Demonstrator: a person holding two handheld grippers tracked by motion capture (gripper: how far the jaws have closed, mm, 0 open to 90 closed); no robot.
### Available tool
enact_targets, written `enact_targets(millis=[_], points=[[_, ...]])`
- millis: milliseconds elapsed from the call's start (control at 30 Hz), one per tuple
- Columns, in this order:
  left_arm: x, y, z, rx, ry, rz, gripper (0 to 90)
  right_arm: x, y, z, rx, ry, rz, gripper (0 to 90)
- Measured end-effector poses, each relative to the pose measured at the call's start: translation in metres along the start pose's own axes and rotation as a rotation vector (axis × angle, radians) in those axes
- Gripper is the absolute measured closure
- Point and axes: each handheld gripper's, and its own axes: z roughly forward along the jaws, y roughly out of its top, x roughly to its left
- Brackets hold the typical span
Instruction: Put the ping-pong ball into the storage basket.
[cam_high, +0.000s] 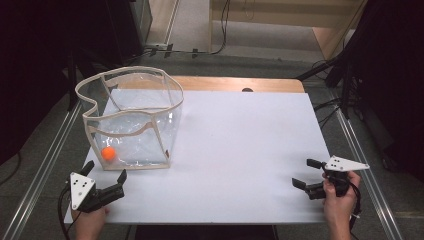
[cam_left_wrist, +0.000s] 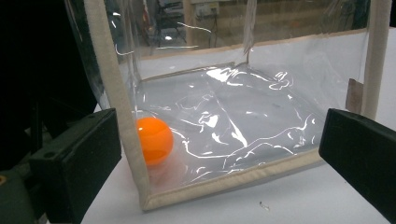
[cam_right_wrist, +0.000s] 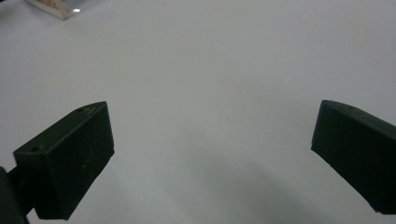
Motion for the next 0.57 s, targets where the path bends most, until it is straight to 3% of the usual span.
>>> enact_targets(millis=[167, 233, 433, 567], points=[[0.0, 0.0, -0.001, 0.001, -0.002, 0.0, 0.0, -0.003, -0.008, -0.008, -0.082, 0.001, 0.019, 0.0], [0.001, 0.0, -0.001, 0.0, -0.006, -0.002, 0.0, -0.003, -0.011, -0.012, -0.117, -0.02, 0.024, 0.0], [0.002, 0.0, -0.001, -0.004, -0.008, -0.011, 0.0, -0.002, -0.017, -0.017, -0.159, -0.082, 0.038, 0.0], [0.002, 0.0, 0.0, -0.005, -0.008, -0.012, 0.0, -0.002, -0.017, -0.013, -0.164, -0.093, 0.036, 0.0]])
